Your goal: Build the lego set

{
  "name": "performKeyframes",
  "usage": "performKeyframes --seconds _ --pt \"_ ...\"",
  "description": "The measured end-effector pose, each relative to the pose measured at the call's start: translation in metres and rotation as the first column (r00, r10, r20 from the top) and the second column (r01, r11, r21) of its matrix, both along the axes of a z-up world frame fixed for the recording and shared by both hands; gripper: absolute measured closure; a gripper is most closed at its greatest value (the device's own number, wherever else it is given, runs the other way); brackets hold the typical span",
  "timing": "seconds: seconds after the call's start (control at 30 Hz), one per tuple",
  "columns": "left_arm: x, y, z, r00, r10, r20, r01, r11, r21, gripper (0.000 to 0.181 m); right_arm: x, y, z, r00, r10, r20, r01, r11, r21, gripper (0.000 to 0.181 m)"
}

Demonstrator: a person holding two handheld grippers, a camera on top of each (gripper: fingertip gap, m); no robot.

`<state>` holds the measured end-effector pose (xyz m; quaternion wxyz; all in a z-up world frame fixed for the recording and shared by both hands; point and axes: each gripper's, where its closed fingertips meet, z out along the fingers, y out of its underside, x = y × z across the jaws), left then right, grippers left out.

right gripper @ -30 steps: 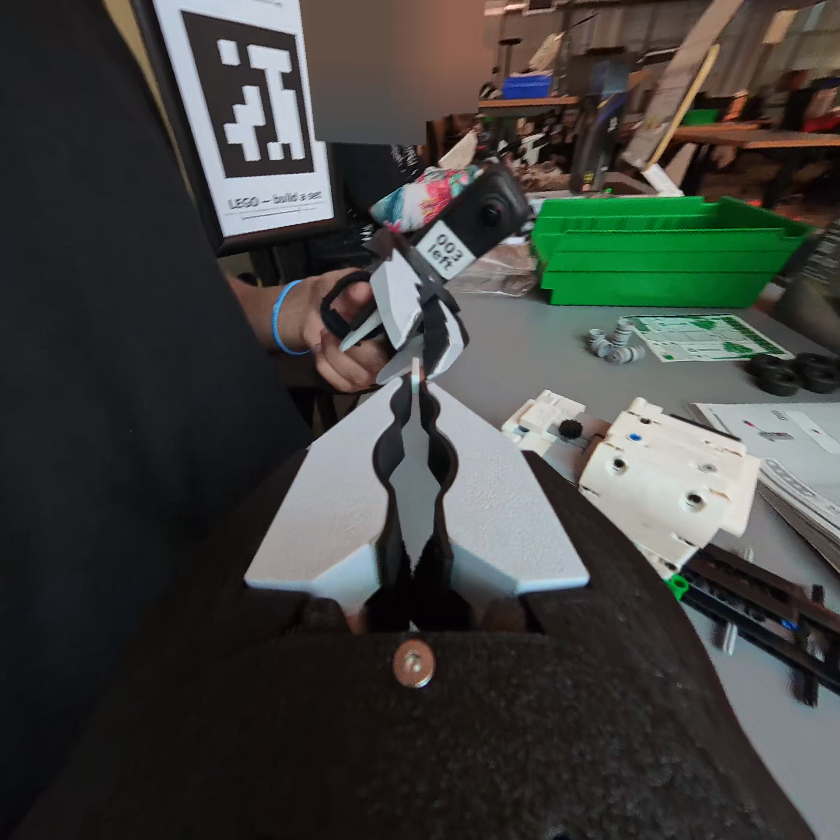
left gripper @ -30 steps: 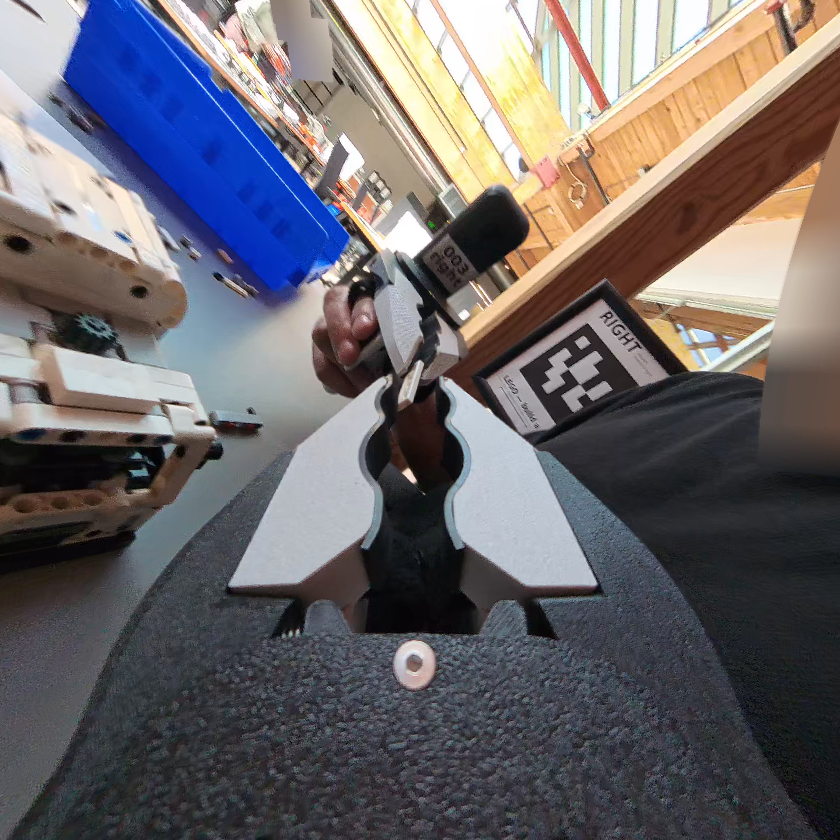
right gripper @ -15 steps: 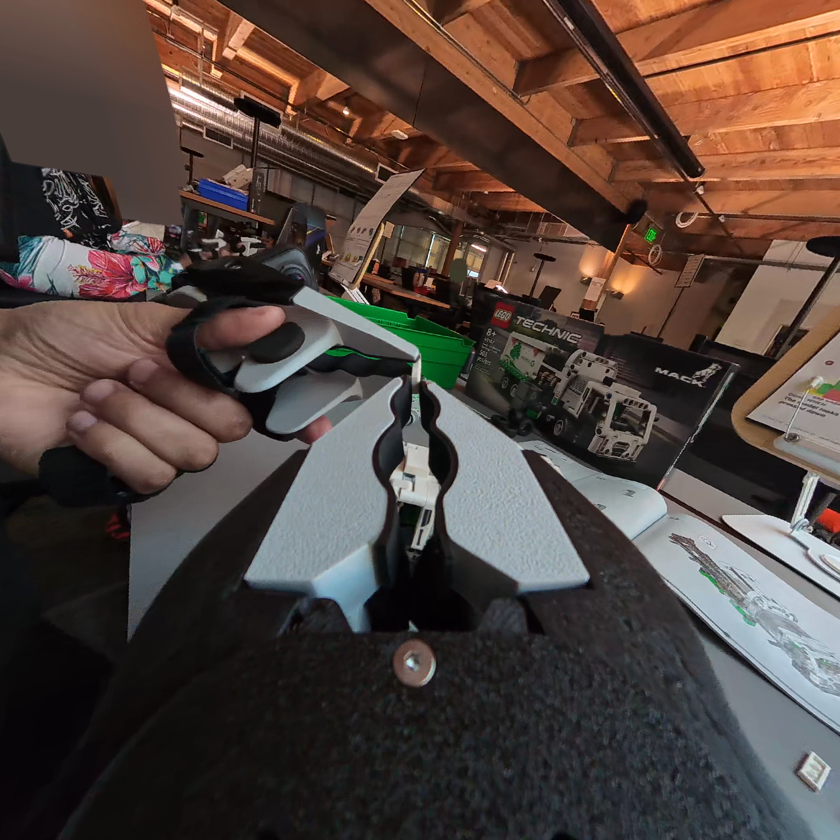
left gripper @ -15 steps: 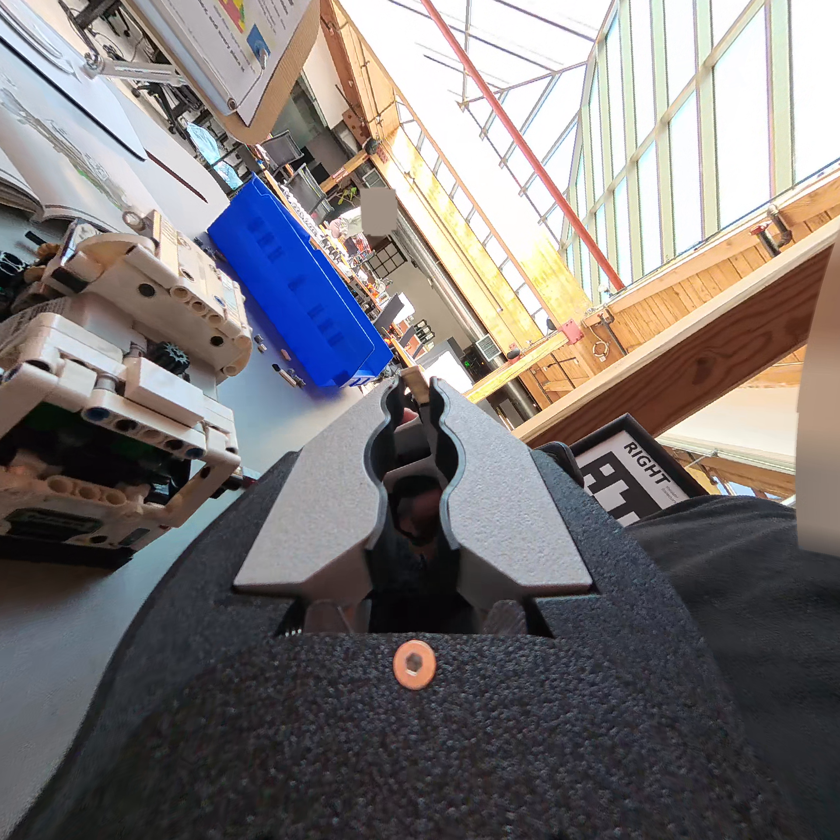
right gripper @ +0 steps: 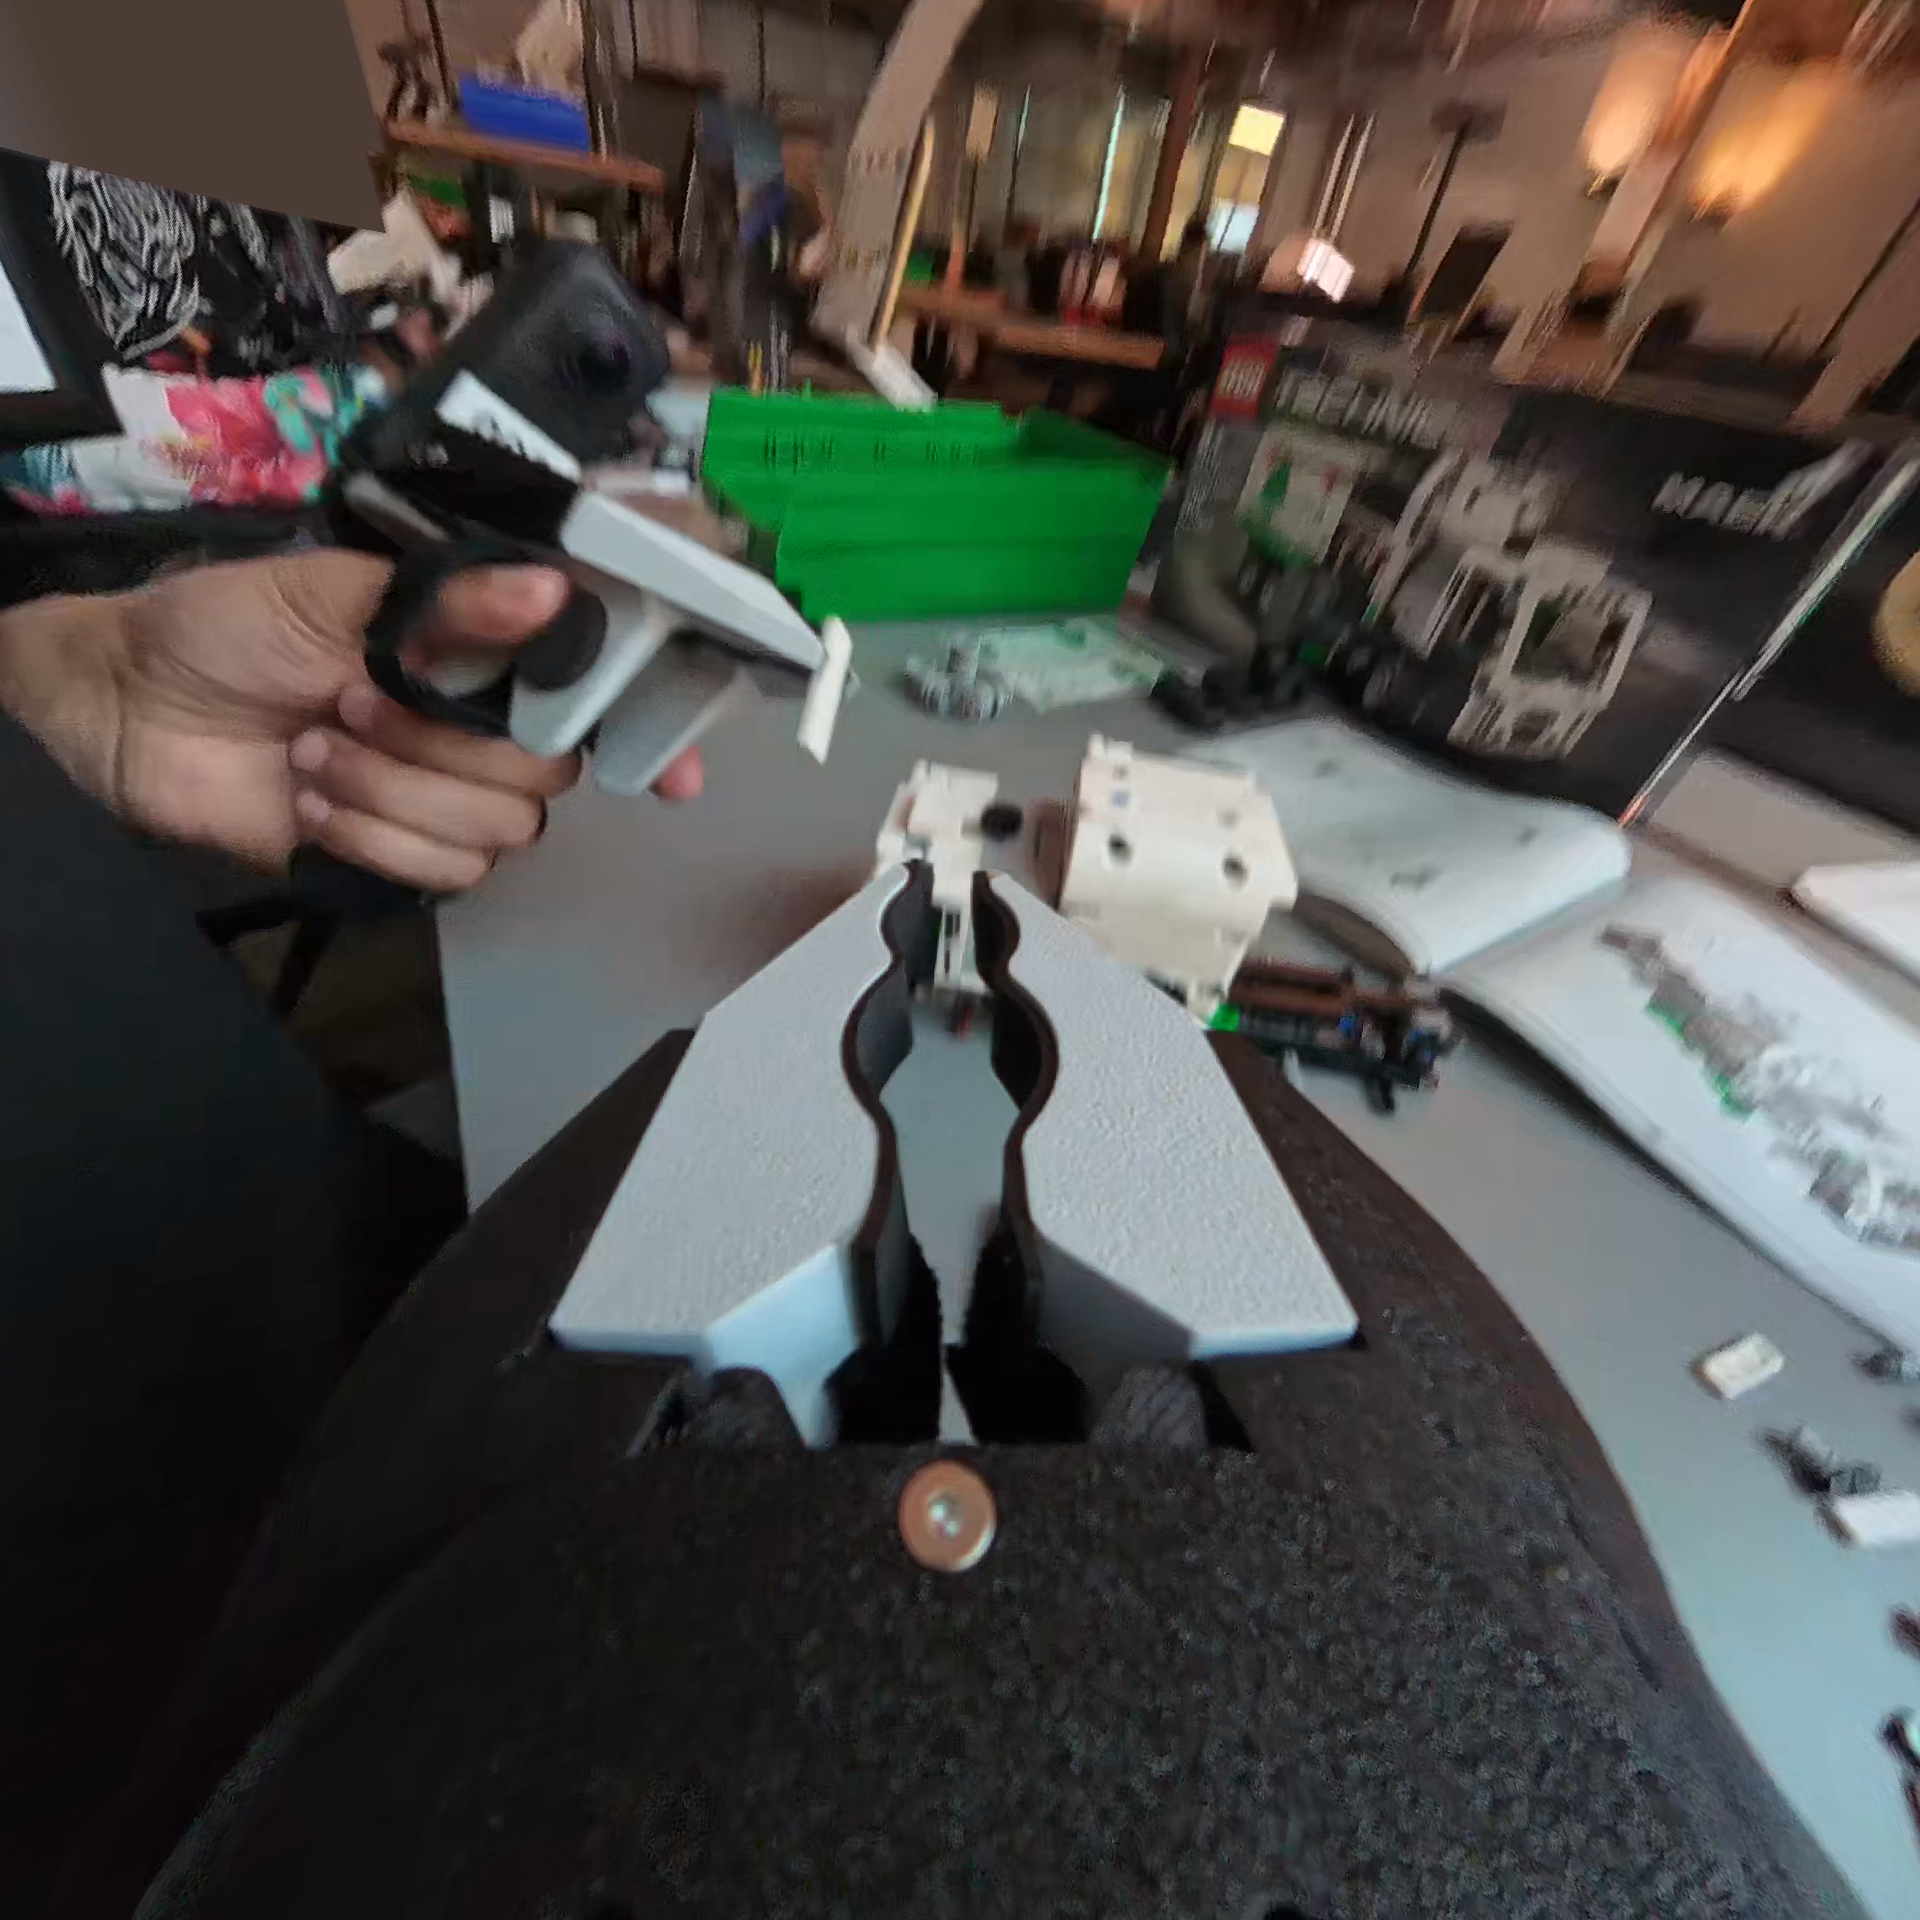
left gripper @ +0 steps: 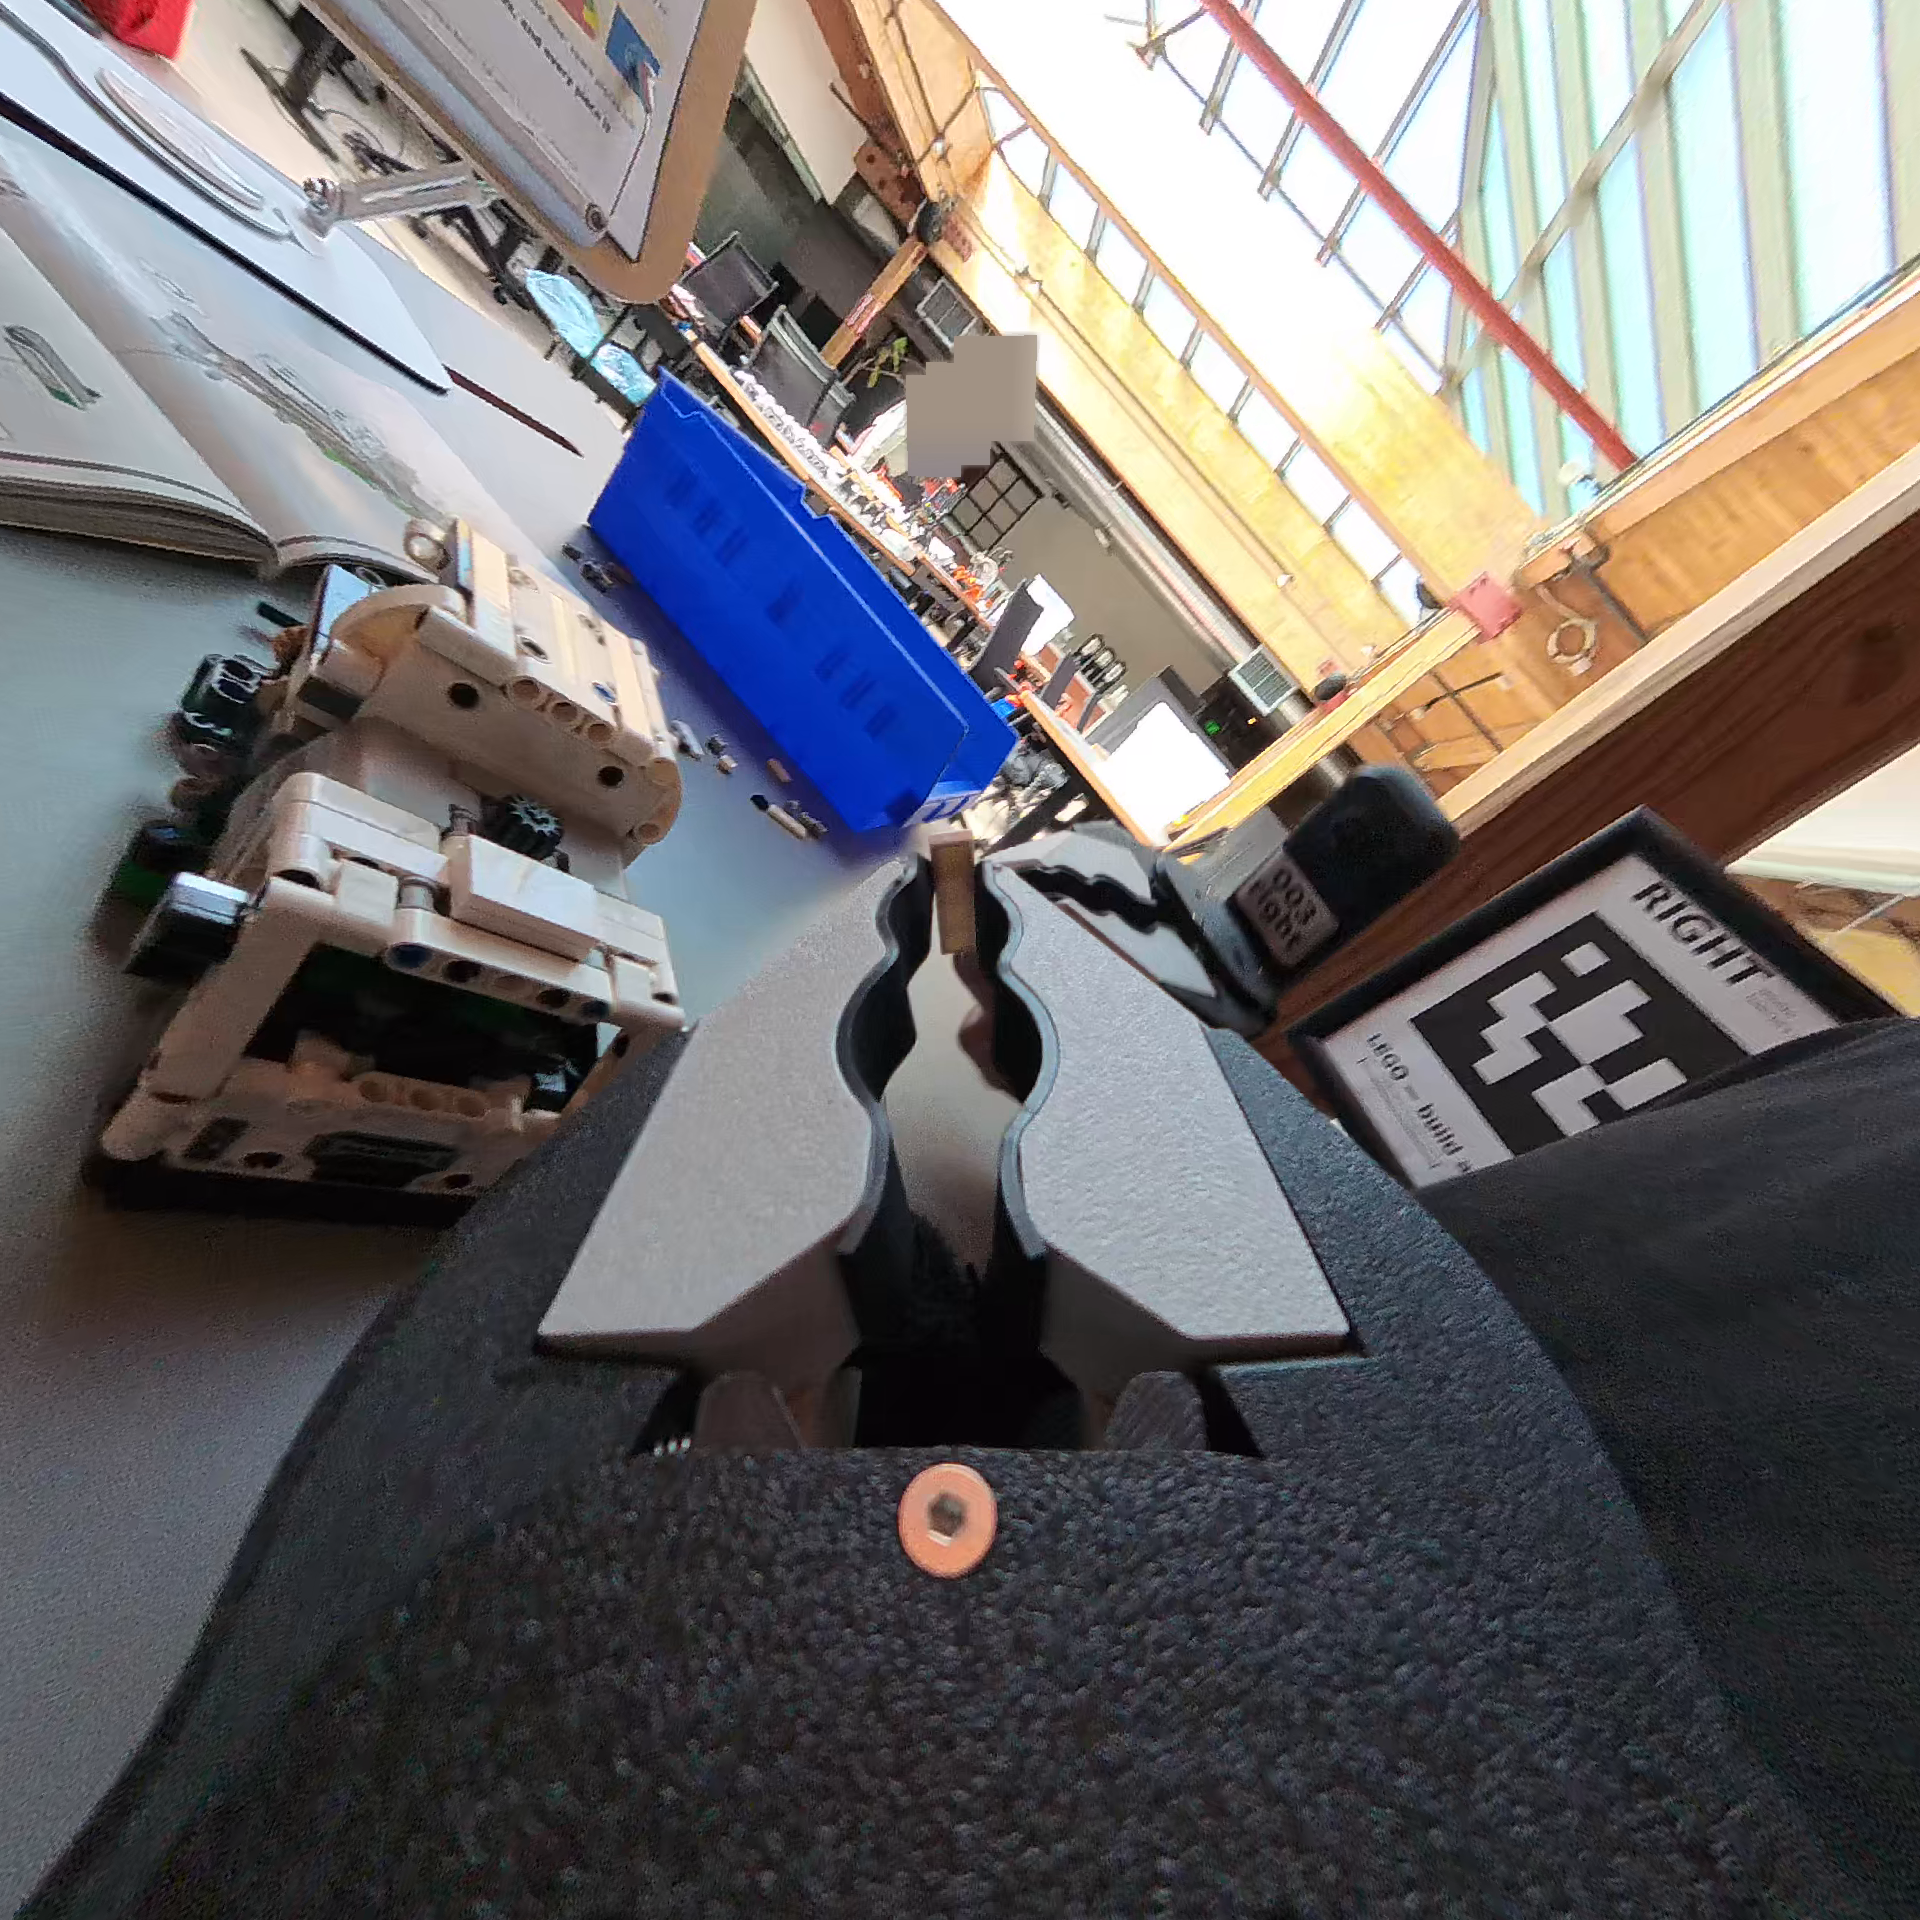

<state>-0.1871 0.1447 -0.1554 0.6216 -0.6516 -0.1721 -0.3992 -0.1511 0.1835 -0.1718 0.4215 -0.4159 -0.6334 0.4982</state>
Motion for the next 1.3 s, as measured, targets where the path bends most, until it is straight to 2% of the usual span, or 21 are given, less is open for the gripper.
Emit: performKeyframes --seconds 0.07,0.13,0.27,0.33,0.47,0.6,0.8,0.87,1.0,1.13,1.3 --pt "-0.001 -0.001 -0.011 0.994 0.022 -0.104 -0.027 0.999 -0.044 0.175 0.009 0.023 -0.032 0.96 -0.007 0.278 0.019 0.999 -0.04 0.157" --pt "0.001 -0.001 -0.022 0.982 0.033 -0.187 -0.05 0.995 -0.087 0.175 0.017 0.032 -0.052 0.907 -0.023 0.42 0.041 0.999 -0.034 0.159" --pt "0.012 0.001 -0.035 0.975 0.007 -0.221 -0.036 0.991 -0.128 0.175 0.018 0.047 -0.074 0.845 -0.096 0.527 0.06 0.995 0.085 0.164" --pt "0.017 0.002 -0.039 0.979 -0.009 -0.202 -0.019 0.991 -0.135 0.175 0.02 0.047 -0.091 0.779 -0.053 0.625 0.026 0.998 0.052 0.16" --pt "0.021 0.002 -0.044 0.977 -0.028 -0.212 -0.005 0.989 -0.15 0.175 0.015 0.041 -0.098 0.735 0.02 0.678 -0.014 1.0 -0.015 0.161" --pt "0.017 0.0 -0.044 0.968 -0.021 -0.248 -0.019 0.987 -0.157 0.175 0.022 0.038 -0.108 0.656 0.073 0.751 -0.063 0.997 -0.042 0.162" --pt "0.012 -0.002 -0.047 0.972 -0.023 -0.235 -0.016 0.986 -0.165 0.175 0.022 0.006 -0.099 0.662 0.239 0.71 -0.136 0.97 -0.199 0.16" --pt "0.012 -0.003 -0.048 0.973 -0.027 -0.23 -0.012 0.986 -0.167 0.175 0.025 0.015 -0.098 0.675 0.223 0.703 -0.157 0.975 -0.159 0.16" --pt "0.013 -0.005 -0.047 0.98 -0.035 -0.198 0.003 0.987 -0.162 0.175 0.032 0.013 -0.098 0.732 0.271 0.625 -0.293 0.954 -0.071 0.161" --pt "0.015 -0.006 -0.046 0.983 -0.048 -0.179 0.019 0.987 -0.162 0.175 0.025 0.009 -0.105 0.781 0.236 0.578 -0.29 0.957 0.002 0.168" --pt "0.02 -0.005 -0.041 0.991 -0.084 -0.101 0.069 0.987 -0.145 0.175 0.023 0.006 -0.112 0.787 0.238 0.57 -0.321 0.946 0.048 0.173"
